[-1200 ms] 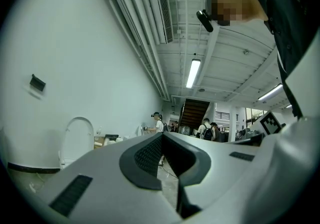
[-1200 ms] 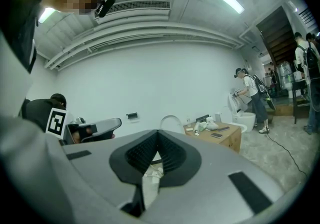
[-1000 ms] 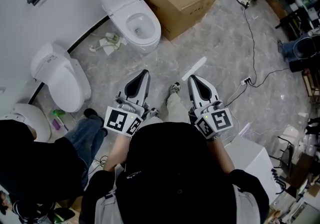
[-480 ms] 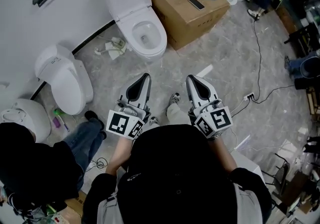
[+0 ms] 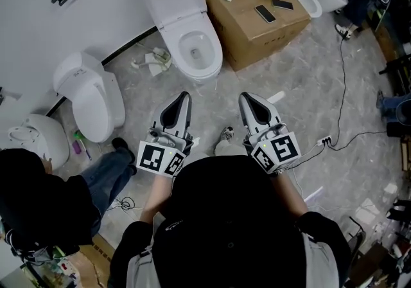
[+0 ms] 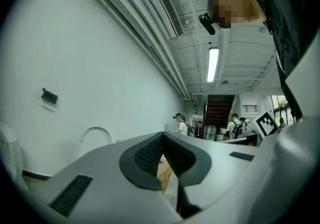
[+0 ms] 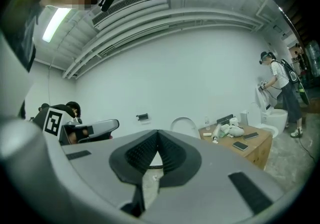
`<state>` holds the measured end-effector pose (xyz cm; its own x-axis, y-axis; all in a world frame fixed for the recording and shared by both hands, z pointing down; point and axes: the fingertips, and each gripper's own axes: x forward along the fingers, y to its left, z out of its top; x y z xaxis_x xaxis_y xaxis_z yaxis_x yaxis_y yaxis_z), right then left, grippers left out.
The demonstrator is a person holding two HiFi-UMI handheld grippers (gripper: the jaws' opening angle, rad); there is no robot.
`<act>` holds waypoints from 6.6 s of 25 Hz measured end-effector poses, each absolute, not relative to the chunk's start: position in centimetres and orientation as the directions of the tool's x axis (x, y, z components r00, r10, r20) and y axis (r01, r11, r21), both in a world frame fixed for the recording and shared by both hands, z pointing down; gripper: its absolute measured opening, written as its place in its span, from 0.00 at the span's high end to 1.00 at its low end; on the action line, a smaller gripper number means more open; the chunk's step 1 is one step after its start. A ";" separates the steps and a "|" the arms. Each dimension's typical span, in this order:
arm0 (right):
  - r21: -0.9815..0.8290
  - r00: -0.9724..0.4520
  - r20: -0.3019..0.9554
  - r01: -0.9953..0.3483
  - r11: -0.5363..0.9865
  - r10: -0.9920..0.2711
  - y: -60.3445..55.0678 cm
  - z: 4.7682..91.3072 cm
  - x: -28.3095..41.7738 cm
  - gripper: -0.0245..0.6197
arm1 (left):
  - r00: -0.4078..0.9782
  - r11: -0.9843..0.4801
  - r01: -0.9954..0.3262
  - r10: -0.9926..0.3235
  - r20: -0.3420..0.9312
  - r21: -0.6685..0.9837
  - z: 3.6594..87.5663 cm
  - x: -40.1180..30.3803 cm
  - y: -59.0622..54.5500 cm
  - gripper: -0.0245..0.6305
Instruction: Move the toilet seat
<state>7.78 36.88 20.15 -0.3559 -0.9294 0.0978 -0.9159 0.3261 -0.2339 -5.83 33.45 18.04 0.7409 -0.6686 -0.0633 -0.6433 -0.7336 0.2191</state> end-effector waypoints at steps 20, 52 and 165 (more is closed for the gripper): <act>-0.228 -0.404 0.139 -0.902 0.368 -0.904 29.7 22.0 13.3 0.94 | 0.682 -0.667 -0.700 -0.730 -0.041 0.255 20.5 -1.4 27.0 0.95; -0.162 -0.515 0.219 -0.857 0.490 -0.829 9.7 22.7 8.2 0.94 | 0.673 -0.650 -0.705 -0.739 -0.020 0.284 22.7 -4.7 7.9 0.95; -0.132 -0.499 0.866 -0.140 0.981 0.045 6.7 85.0 5.4 0.70 | 0.617 -0.847 -0.499 -0.200 0.761 0.183 84.6 2.3 5.5 0.71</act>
